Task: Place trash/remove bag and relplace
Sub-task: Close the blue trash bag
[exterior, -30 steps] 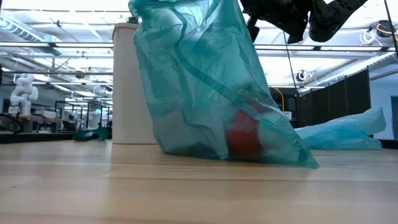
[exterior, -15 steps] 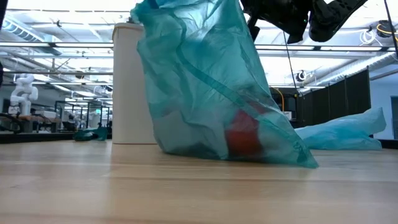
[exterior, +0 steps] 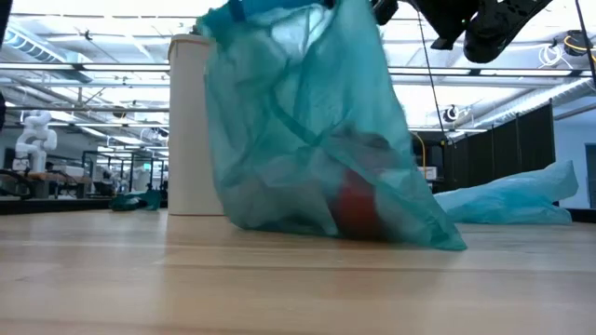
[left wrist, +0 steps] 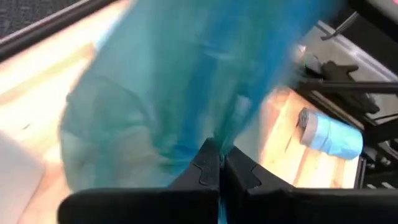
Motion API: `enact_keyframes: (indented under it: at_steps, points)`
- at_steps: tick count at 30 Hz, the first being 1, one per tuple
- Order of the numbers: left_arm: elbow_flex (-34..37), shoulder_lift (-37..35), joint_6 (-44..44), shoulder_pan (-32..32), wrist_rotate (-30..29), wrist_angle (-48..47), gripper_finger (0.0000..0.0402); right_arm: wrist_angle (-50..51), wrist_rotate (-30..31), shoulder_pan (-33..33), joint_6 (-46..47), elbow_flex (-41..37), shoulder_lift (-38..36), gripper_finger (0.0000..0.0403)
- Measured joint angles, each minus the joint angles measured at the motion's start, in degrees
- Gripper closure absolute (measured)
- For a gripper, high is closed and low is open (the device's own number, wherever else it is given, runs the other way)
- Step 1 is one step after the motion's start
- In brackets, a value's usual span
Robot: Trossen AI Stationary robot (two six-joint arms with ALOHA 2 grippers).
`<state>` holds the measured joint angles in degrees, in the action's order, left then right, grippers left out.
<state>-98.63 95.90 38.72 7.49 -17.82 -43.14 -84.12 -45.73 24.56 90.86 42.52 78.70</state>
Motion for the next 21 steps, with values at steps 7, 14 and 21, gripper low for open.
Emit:
enact_keyframes:
  at_steps: [7,14,21]
  points:
    - [-0.12,-0.26,-0.15,-0.43,0.09,0.03,0.0401,-1.45,-1.67,0.61,2.76,0.13,0.02,0.0402]
    - [-0.07,-0.26,-0.55,-0.34,-0.24,0.36,0.0401,11.59,-5.47,-0.06,-7.45,-0.09,0.17,0.0398]
    - [-0.07,-0.26,-0.63,-0.33,-0.28,0.57,0.0401,20.94,-5.54,0.24,-11.10,-0.11,0.16,0.0332]
